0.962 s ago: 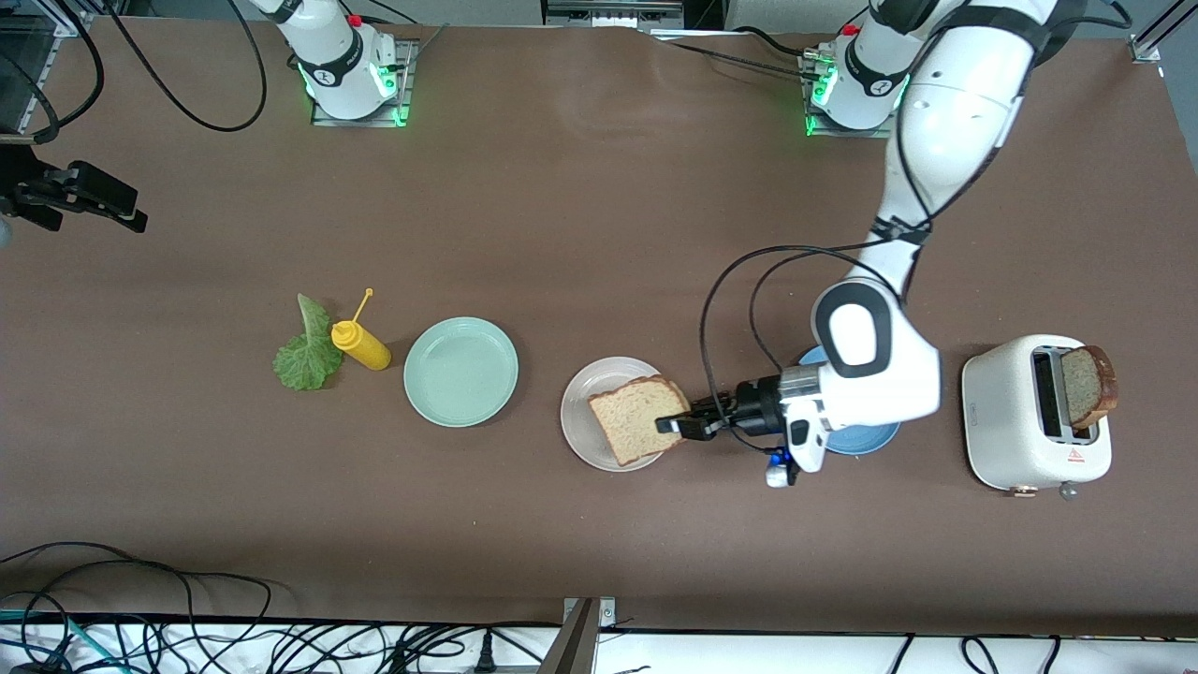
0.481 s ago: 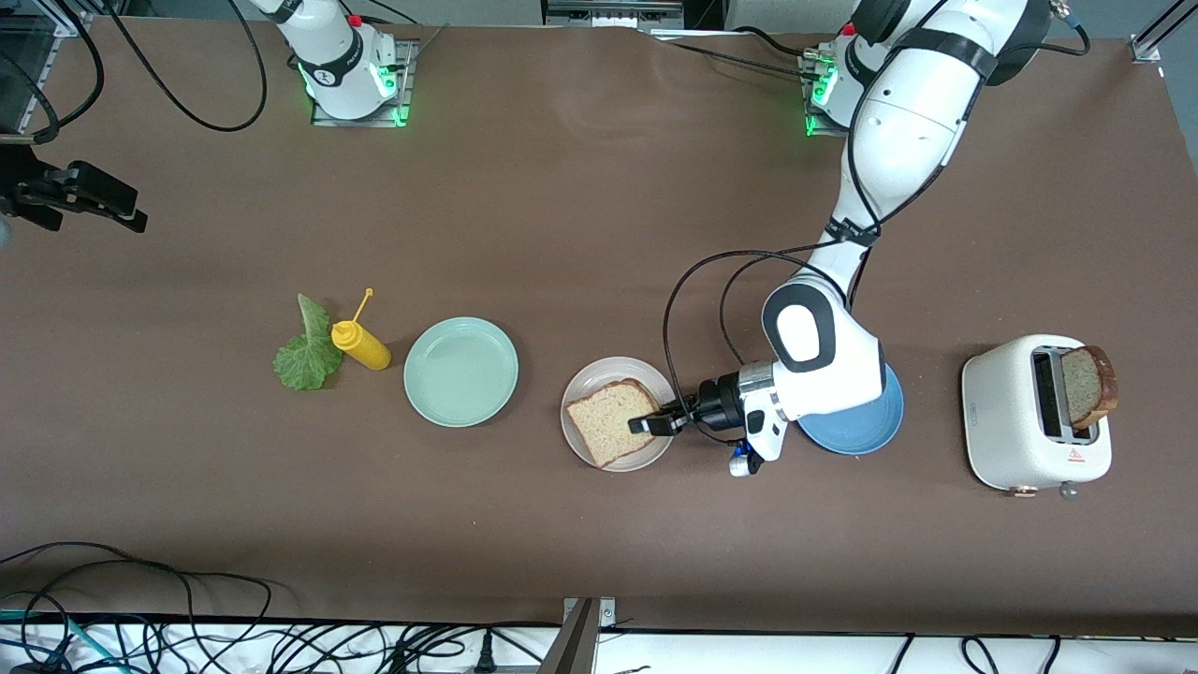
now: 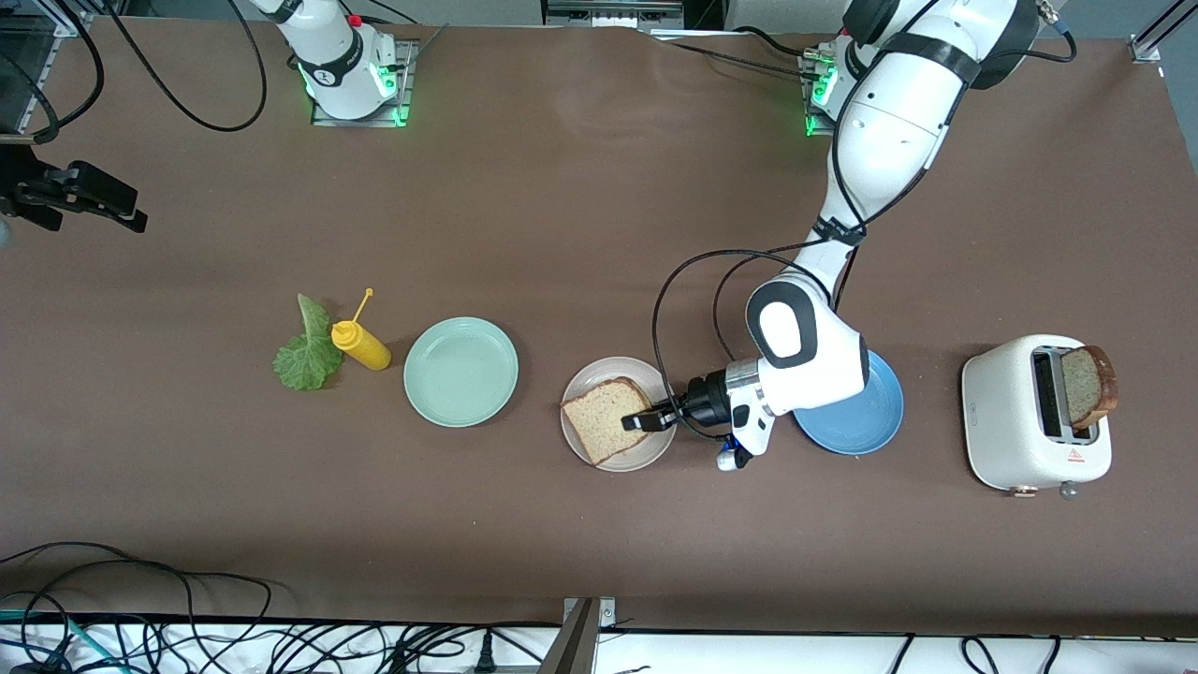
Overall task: Make sandwich on beige plate with both arms
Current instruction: 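Carry the slice past the blue plate and lower it onto the beige plate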
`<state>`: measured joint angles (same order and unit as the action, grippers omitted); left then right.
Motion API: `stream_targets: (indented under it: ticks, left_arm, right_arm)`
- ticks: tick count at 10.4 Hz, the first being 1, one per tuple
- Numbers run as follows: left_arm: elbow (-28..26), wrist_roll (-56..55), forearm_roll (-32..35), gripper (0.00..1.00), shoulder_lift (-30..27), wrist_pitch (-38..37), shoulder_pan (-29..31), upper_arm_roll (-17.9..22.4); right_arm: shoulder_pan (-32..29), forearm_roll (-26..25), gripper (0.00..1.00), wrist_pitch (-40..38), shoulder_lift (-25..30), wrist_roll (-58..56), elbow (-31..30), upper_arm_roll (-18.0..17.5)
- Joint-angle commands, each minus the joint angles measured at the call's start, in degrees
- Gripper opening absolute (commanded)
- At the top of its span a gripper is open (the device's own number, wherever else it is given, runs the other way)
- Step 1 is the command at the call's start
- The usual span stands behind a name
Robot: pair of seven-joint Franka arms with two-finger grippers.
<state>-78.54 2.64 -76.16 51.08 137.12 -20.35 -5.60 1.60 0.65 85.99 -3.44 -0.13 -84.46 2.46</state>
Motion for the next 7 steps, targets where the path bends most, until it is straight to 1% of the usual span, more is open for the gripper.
stream_targets:
  ticks: [1,4,5,6,7]
  left_arm:
    - [-1.1,2.5,-2.0,0.0,-0.5,0.7,-0.6,0.6]
    - [-1.8,4.6,-1.9,0.0,-0.4,0.8,-0.7,0.5]
    - [-2.1,6.3,-1.7,0.23,-0.5,0.7,-0.6,0.5]
    - [-2.4,8.0,-1.7,0.98,-0.8,0.7,-0.5,0.5]
    - [-2.4,8.9,-1.6,1.0,-1.1,0.7,-0.4,0.6]
  right_arm:
    - [-0.2,1.1,1.0,-0.9,-0.4,0.6,1.3,0.0]
    - [-0.2,1.1,1.0,-0.9,-0.4,0.6,1.3,0.0]
    - [-0.1,1.1,1.0,-0.9,-0.4,0.6,1.3,0.0]
    - [-0.2,1.1,1.0,-0.9,-0.4,0.5,1.3,0.0]
    - [-0.2,1.1,1.0,-0.9,-0.4,0.6,1.3,0.0]
